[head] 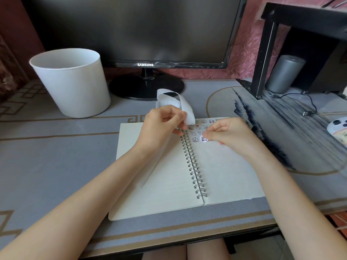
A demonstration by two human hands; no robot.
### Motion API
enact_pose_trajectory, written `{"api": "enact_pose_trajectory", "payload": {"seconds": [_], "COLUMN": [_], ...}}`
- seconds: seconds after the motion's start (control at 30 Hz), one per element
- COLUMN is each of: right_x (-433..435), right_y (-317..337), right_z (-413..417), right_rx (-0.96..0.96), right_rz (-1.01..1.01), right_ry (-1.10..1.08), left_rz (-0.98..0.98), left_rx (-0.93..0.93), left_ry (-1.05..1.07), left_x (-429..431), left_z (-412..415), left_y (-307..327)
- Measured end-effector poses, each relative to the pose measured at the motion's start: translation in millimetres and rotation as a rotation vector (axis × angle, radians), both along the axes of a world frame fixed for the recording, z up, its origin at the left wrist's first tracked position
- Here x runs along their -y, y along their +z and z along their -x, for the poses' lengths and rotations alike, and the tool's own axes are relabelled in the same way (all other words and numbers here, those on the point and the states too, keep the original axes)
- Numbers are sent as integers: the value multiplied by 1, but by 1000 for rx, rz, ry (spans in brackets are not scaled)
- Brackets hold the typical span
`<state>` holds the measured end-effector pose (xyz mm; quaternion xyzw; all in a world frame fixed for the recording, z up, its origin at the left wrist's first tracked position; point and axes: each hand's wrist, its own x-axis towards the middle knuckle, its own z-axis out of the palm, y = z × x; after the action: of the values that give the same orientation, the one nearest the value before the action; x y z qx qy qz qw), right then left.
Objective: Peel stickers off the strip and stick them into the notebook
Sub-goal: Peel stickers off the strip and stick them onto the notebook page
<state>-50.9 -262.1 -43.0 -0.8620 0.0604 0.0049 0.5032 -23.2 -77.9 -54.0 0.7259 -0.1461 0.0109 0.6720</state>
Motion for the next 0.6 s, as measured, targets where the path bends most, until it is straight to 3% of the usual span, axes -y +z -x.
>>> {"api": "enact_pose_trajectory", "payload": {"seconds": [0.6], "right_x": [0], "right_y": [-5], "right_z": [-2], "right_rx": [21], "right_rz": [31], "right_ry": [-5], "left_rz": [-6], "left_rx": [2], "left_ry": [1], "left_x": [0], "left_z": [-1], "left_y": [0]}}
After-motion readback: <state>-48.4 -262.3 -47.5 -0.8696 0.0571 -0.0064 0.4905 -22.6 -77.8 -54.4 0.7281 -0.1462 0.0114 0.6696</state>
